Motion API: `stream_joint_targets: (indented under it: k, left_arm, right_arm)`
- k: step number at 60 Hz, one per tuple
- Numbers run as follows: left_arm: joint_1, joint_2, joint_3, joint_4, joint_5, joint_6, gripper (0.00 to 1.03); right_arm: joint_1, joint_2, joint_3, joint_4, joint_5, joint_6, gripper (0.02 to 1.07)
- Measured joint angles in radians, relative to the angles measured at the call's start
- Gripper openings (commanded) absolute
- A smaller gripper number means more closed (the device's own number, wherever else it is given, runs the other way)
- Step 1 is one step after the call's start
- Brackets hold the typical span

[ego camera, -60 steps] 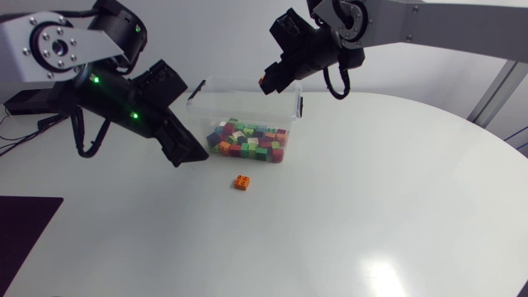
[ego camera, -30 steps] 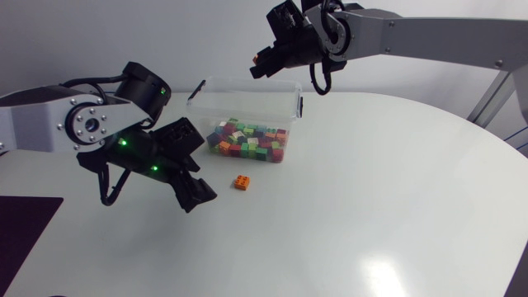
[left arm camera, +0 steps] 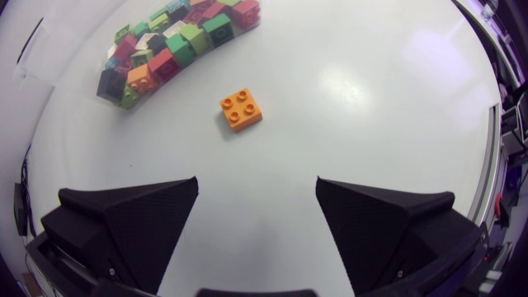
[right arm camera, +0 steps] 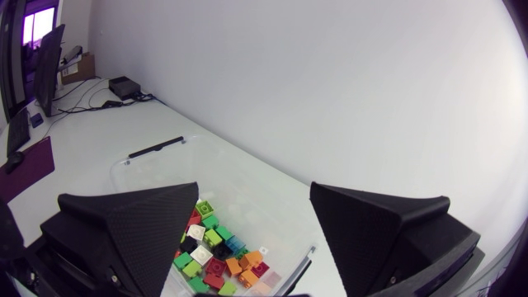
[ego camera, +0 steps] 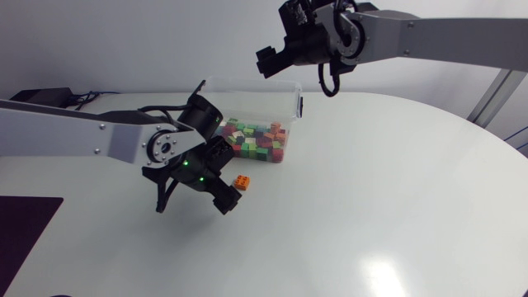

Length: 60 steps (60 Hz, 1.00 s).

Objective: Place the duplo bricks in the container

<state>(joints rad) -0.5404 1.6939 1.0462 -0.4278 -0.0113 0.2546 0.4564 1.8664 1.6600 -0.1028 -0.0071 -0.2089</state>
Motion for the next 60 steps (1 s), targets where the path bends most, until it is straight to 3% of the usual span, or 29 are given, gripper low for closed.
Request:
stream_joint_targets:
  k: [22,42,53,60]
  left_arm:
    - [-0.019,0.216,0.203,-0.008,-0.055,-0.193,0.99]
    - [-0.027,0.316,0.276,-0.026,-0.103,-0.29,0.97]
    - [-0.033,0.372,0.339,-0.044,-0.103,-0.324,0.91]
    - [-0.038,0.404,0.376,-0.078,-0.103,-0.346,0.81]
  right_arm:
    - [-0.067,-0.299,-0.237,0.006,0.092,0.06,1.03]
    - [-0.152,-0.431,-0.414,0.002,0.158,0.079,1.02]
    - [-0.177,-0.517,-0.499,0.002,0.162,0.079,1.02]
    - [-0.185,-0.578,-0.547,0.003,0.161,0.078,1.02]
